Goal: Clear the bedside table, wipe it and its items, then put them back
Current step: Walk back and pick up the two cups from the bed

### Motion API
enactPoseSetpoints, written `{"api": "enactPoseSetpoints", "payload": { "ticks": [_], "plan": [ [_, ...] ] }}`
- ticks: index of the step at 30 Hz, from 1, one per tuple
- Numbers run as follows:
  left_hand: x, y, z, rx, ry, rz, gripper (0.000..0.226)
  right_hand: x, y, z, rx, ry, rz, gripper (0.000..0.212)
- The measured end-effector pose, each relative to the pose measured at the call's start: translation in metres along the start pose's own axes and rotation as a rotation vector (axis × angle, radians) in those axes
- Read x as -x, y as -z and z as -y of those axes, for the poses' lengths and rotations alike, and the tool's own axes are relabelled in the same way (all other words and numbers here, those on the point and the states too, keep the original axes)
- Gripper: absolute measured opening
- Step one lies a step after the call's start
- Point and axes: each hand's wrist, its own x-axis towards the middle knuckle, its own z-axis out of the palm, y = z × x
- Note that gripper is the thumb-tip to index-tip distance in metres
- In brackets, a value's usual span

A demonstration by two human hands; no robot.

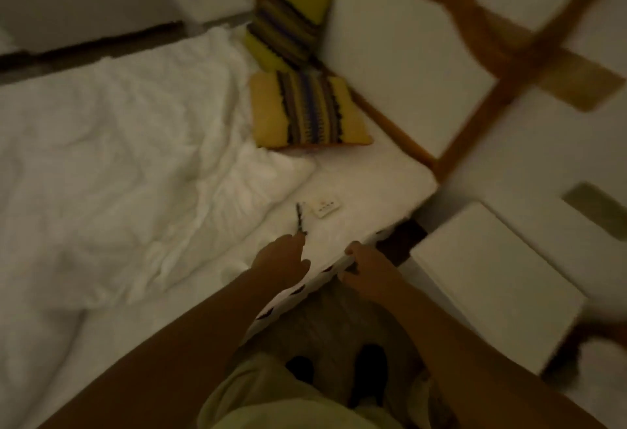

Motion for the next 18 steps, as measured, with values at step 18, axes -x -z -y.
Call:
{"api": "enactPoseSetpoints", "payload": {
  "ticks": [18],
  "plan": [
    [-0.063,-0.160,0.165,0.358,0.640,-0.294,0.118,-0.249,-0.165,0.010,0.590,0.490,0.229,0.113]
  ]
}}
